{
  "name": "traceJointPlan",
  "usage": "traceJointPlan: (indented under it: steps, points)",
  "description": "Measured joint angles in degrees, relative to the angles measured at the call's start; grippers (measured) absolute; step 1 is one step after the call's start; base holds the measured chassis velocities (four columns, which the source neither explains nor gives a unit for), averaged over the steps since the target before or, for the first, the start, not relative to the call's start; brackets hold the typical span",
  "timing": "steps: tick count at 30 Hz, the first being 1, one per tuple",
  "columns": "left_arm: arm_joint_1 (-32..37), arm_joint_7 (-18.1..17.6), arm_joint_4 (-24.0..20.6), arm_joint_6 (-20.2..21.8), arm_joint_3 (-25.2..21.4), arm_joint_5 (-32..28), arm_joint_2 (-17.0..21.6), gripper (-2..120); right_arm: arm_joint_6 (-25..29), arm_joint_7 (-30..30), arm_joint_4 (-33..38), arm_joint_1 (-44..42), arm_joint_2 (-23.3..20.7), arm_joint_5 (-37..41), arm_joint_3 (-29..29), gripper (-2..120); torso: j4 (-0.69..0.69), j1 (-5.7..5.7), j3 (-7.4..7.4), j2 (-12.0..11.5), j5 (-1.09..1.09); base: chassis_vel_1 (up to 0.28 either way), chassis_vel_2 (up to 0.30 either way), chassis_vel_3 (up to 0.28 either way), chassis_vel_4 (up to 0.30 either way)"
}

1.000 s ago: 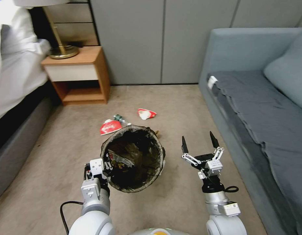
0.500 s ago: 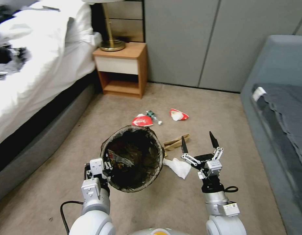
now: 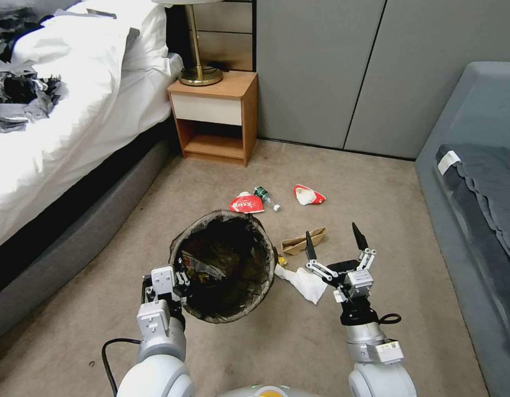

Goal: Pick up the trash bin, then pick up the garbage from the floor and place it into the trash bin.

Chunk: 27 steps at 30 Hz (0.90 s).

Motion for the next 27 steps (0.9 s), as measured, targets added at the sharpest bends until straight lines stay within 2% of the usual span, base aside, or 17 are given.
traceJointPlan:
  steps: [3, 4, 11, 12, 15, 16, 19, 20, 22, 27]
  points:
    - [-0.3, 0.0, -0.1, 0.0, -0.3, -0.5, 0.1, 0, -5.5, -1.0, -3.5, 3.2, -2.8, -1.1, -0.6, 100, -0.01, 0.00, 0.00, 0.0, 0.00, 0.000, 0.000, 0.000, 0.000]
    - [-0.3, 0.0, -0.1, 0.0, -0.3, -0.5, 0.1, 0, -5.5, -1.0, -3.5, 3.2, -2.8, -1.1, -0.6, 100, -0.01, 0.00, 0.00, 0.0, 0.00, 0.000, 0.000, 0.000, 0.000]
    - [-0.7, 0.0, 0.2, 0.0, -0.4, -1.2, 0.2, 0, -15.3, -6.1, -12.2, 12.0, -7.9, 6.8, -5.8, 100, 0.00, 0.00, 0.01, 0.0, 0.00, 0.000, 0.000, 0.000, 0.000]
    - [-0.7, 0.0, 0.2, 0.0, -0.4, -1.2, 0.2, 0, -15.3, -6.1, -12.2, 12.0, -7.9, 6.8, -5.8, 100, 0.00, 0.00, 0.01, 0.0, 0.00, 0.000, 0.000, 0.000, 0.000]
    - [-0.8, 0.0, 0.2, 0.0, -0.6, -1.3, 0.3, 0, -18.6, -11.5, -18.4, 15.2, -10.0, 10.4, -7.7, 100, 0.00, 0.00, 0.00, 0.0, 0.00, 0.000, 0.000, 0.000, 0.000]
    - [-0.8, 0.0, 0.2, 0.0, -0.6, -1.3, 0.3, 0, -18.6, -11.5, -18.4, 15.2, -10.0, 10.4, -7.7, 100, 0.00, 0.00, 0.00, 0.0, 0.00, 0.000, 0.000, 0.000, 0.000]
    - [-0.7, 0.0, 0.5, 0.1, -0.7, -1.4, 0.4, 0, -20.4, -15.9, -26.1, 18.4, -11.5, 13.1, -10.1, 100, -0.01, 0.00, 0.01, 0.0, 0.00, 0.000, 0.000, 0.000, 0.000]
    - [-0.7, 0.0, 0.5, 0.1, -0.7, -1.4, 0.4, 0, -20.4, -15.9, -26.1, 18.4, -11.5, 13.1, -10.1, 100, -0.01, 0.00, 0.01, 0.0, 0.00, 0.000, 0.000, 0.000, 0.000]
    - [-0.8, -0.1, 0.7, 0.1, -0.7, -1.3, 0.3, 0, -20.4, -17.6, -30.5, 20.4, -11.7, 12.6, -11.5, 100, -0.01, 0.00, 0.01, 0.0, 0.01, 0.000, 0.000, 0.000, 0.000]
    - [-0.8, -0.6, 1.1, 0.2, -0.5, -1.1, 0.0, 0, -19.4, -19.0, -38.3, 24.2, -10.1, 10.8, -12.9, 100, 0.00, 0.00, 0.01, 0.0, 0.00, 0.000, 0.000, 0.000, 0.000]
